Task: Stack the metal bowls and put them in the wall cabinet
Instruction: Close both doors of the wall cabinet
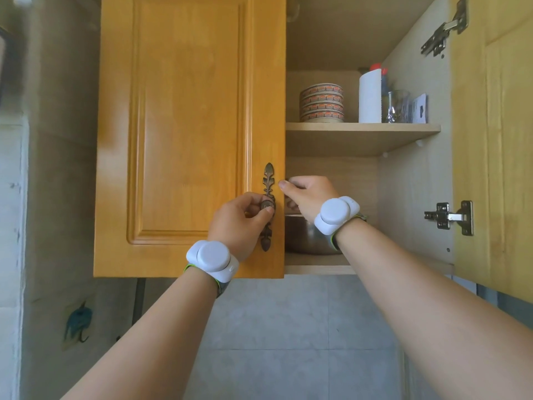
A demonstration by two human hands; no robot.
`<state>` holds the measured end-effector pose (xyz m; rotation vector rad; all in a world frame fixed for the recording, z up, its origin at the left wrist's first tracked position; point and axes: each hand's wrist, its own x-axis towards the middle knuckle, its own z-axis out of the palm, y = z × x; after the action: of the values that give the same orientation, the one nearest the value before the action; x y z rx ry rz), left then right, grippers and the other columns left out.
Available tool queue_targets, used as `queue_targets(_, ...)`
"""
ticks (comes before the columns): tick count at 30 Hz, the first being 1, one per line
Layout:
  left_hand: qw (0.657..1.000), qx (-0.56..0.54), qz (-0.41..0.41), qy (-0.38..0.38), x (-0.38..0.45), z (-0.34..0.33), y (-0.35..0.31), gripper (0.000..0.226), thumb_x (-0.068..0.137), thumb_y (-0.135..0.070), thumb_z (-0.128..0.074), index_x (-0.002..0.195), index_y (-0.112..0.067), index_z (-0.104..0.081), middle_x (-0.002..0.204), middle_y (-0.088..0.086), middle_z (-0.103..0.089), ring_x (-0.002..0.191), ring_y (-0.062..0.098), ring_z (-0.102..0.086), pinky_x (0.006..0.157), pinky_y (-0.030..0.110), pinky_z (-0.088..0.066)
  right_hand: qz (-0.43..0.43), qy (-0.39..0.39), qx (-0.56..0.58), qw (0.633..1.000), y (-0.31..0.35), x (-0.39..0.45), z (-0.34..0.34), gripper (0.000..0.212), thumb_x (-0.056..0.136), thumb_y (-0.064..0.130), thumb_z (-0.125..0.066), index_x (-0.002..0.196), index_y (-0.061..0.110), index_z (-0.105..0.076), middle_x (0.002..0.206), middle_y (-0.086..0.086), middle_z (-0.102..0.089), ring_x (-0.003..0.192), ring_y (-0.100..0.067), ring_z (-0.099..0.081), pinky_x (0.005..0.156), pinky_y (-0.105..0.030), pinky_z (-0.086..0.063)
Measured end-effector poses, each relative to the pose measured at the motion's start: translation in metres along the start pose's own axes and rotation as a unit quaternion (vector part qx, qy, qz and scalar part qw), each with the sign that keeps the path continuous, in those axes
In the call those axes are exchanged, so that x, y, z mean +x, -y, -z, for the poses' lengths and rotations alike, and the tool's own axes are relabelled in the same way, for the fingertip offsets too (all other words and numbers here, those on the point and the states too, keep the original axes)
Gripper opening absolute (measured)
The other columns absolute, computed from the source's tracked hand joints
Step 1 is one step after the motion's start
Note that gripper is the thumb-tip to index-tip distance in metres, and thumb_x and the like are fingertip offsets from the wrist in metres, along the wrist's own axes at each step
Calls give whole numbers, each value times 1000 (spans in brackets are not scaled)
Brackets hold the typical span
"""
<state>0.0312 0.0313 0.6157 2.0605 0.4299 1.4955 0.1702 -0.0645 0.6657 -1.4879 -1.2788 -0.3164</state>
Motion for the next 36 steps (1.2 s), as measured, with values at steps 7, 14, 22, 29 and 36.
queue_targets(7,1000,12,-9,-22,-7,-4,-2,10,98,-38,-66,105,-35,-73,91,-8,-77,86,17,-74,76,43,-65,-35,-4,16,999,-2,-8,-1,30,95,37,-64,96,10,-76,81,-11,-77,76,-27,-75,83,-54,-62)
queue_targets(14,1000,24,-5,-19,-24,-3,-4,33,103,-26,-59,133,-41,-64,104,-8,-77,98,16,-71,82,33,-59,-66,12,24,997,-5,-39,24,16,97,28,-59,99,29,-75,90,7,-76,57,-1,-68,83,-47,-64)
queue_targets(22,999,31,-18,20,-55,-12,-12,73,97,-25,-64,162,-31,-32,142,-3,-48,115,15,-58,98,34,-52,-103,-33,-26,994,-3,-87,58,14,92,33,-61,93,32,-75,87,4,-78,63,-10,-72,84,-47,-63)
queue_targets(29,999,-4,-14,47,-80,-28,-36,52,95,-27,-67,144,-24,-51,147,4,-35,113,23,-60,99,43,-55,-129,-89,-76,985,10,-122,98,16,90,36,-64,75,38,-69,83,4,-79,73,-19,-77,84,-47,-63)
queue_targets(36,981,-79,-112,140,-105,-54,-82,30,98,-27,-66,127,-24,-60,117,-4,-65,104,13,-64,94,37,-55,-132,-155,-155,967,37,-162,151,15,89,36,-64,94,32,-77,82,13,-73,83,-20,-74,88,-44,-61)
